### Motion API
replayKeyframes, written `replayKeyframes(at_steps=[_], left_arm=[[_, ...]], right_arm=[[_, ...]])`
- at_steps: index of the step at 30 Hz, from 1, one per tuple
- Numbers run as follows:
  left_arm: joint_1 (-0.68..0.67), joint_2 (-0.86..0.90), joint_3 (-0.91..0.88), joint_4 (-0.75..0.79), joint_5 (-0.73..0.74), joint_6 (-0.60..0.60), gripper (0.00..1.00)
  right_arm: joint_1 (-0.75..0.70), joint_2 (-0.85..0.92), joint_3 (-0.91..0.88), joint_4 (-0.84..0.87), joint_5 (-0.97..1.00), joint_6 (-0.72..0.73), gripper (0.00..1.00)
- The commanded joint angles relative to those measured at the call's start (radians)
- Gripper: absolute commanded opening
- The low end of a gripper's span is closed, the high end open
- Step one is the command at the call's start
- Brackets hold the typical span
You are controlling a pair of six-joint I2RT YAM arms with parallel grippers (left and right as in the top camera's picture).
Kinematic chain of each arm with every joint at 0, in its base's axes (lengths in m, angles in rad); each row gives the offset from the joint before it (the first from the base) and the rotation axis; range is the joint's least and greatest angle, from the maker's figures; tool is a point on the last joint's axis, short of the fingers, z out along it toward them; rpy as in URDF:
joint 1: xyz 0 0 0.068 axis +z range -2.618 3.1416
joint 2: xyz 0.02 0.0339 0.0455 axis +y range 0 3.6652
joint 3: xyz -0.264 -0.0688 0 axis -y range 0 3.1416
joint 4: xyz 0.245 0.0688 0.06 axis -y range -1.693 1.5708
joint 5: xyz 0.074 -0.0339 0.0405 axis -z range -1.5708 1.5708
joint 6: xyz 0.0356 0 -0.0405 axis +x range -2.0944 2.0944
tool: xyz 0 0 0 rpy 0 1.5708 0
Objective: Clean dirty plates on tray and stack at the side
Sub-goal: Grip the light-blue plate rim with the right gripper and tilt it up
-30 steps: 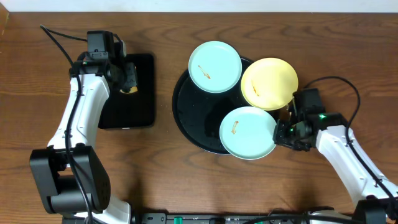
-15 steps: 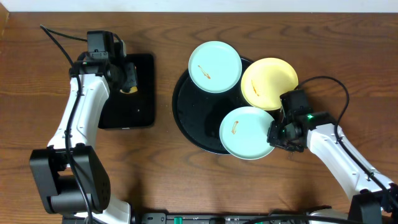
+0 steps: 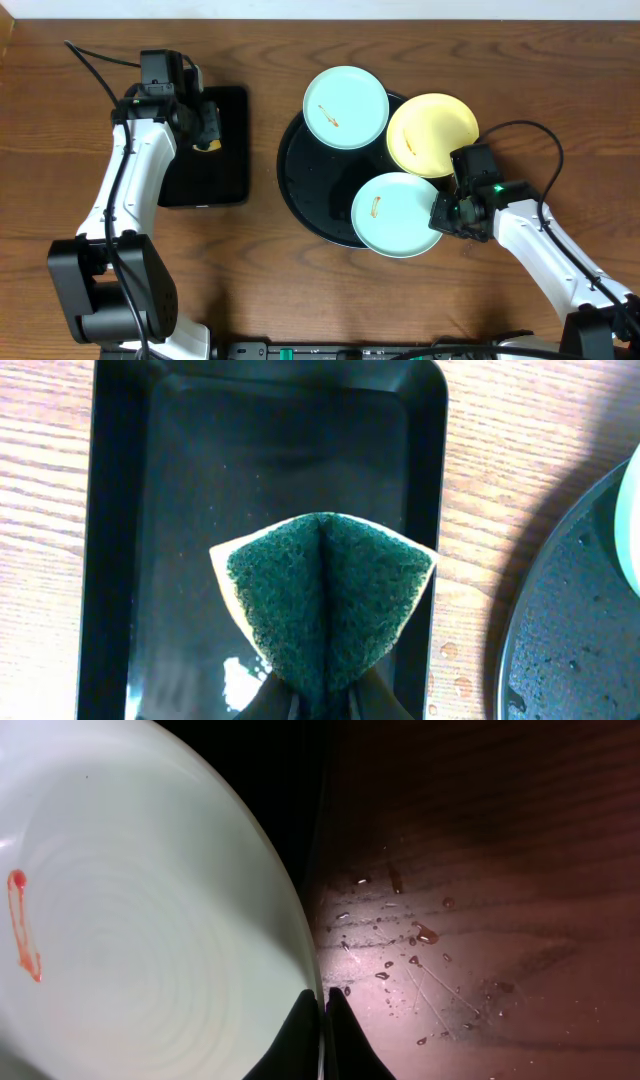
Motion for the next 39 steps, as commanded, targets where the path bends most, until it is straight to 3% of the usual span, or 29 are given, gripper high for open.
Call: replayKeyframes(at_steps=[1, 9, 12, 17, 27, 33, 39], left_arm=[[0.004, 0.002, -0.008, -0.004, 0.002, -0.001, 0.08], [0.004, 0.002, -0.008, 0.006, 0.002, -0.001, 0.08], [0.004, 0.002, -0.008, 0.013, 0.002, -0.001, 0.08], [0.004, 0.002, -0.008, 0.05, 0.002, 0.014, 0.08], [0.004, 0.002, -0.008, 0.092, 0.074, 0.014, 0.08], [0.004, 0.002, -0.008, 0.1, 0.077, 0.014, 0.08], [0.004, 0.001, -0.008, 0.087, 0.077, 0.005, 0.08]], right_arm=[[0.008, -0.008, 0.045, 0.005, 0.018, -0.014, 0.01], [0.012, -0.037, 0.235, 0.001, 0.022, -0.188, 0.01], [0.036, -0.037, 0.251, 0.008, 0.059, -0.298, 0.01], [0.113, -0.035, 0.248, 0.043, 0.159, -0.365, 0.01], [0.28, -0.031, 0.219, 0.15, 0.505, -0.367, 0.01], [0.333, -0.023, 0.217, 0.17, 0.544, -0.349, 0.01], [0.316, -0.022, 0.217, 0.153, 0.521, -0.211, 0.01]])
